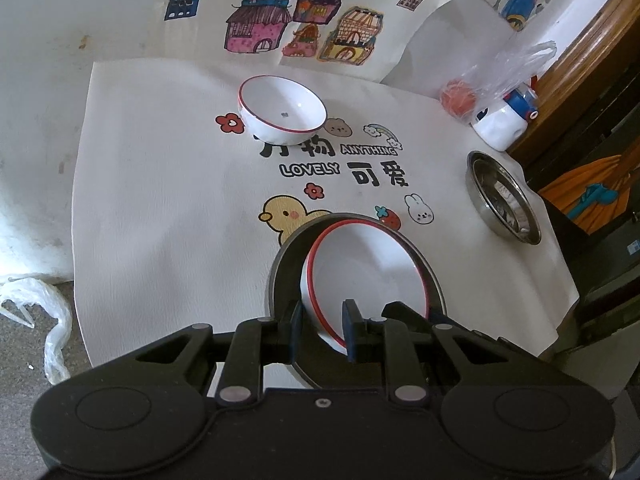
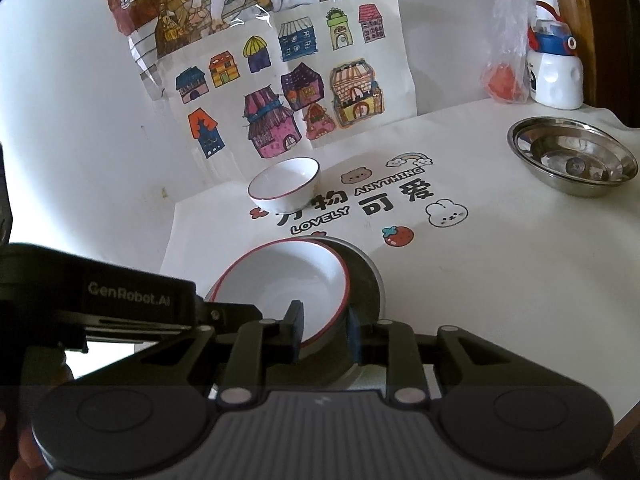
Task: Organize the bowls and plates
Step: 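Carry the white bowl with both grippers over the steel bowl, then lower the white bowl into the steel bowl with both grippers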
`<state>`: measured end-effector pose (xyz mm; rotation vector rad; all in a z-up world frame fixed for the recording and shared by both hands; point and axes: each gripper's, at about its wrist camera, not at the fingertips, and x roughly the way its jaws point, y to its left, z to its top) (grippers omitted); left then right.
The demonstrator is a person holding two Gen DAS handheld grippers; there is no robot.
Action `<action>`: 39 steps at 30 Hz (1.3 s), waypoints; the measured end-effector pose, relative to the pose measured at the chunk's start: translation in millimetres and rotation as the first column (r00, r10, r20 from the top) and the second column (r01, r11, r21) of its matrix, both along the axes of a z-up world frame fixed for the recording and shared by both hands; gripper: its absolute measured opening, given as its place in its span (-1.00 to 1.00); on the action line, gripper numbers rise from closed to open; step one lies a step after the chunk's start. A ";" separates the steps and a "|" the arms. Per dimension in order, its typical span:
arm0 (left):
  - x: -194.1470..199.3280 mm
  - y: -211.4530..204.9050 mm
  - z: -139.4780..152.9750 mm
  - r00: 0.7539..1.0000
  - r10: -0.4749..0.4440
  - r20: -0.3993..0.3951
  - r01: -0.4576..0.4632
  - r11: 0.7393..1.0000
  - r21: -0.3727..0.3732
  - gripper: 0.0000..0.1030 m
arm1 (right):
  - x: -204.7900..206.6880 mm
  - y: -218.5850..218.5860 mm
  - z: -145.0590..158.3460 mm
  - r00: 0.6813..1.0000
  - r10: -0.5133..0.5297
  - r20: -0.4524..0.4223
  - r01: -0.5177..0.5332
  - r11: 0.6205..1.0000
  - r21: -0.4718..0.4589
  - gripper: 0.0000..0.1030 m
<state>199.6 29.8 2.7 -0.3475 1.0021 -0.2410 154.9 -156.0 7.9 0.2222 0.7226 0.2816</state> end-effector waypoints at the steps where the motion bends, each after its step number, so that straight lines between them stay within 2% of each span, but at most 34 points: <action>1: 0.3 -0.1 0.2 1.000 -0.001 0.000 0.001 1.000 0.003 -0.56 | 0.0 0.4 0.1 1.000 0.002 0.000 -0.002 1.000 -0.002 -0.41; 15: 2.9 -1.6 1.8 1.000 -0.029 -0.007 0.029 1.000 0.011 -0.42 | -2.8 2.7 0.3 1.000 0.016 0.012 -0.015 0.999 -0.035 -0.36; 27: 3.0 -2.9 5.0 0.999 -0.047 -0.011 0.047 0.999 -0.009 -0.19 | -6.8 5.6 1.5 0.999 0.025 0.022 -0.023 0.998 -0.060 -0.32; 31: 1.2 -2.1 10.3 0.999 -0.051 0.003 0.051 0.999 -0.017 -0.03 | -9.1 5.4 1.1 0.999 0.032 0.026 -0.030 0.998 -0.060 -0.26; 35: -0.7 -2.7 14.8 0.997 -0.067 0.024 0.068 0.998 -0.018 0.15 | -12.2 6.4 2.1 0.998 0.045 0.034 -0.043 0.997 -0.057 -0.05; 39: -3.0 -0.8 18.7 0.996 -0.075 0.049 0.076 0.997 -0.020 0.22 | -17.6 8.0 6.8 0.997 0.049 0.055 -0.045 0.996 -0.072 0.16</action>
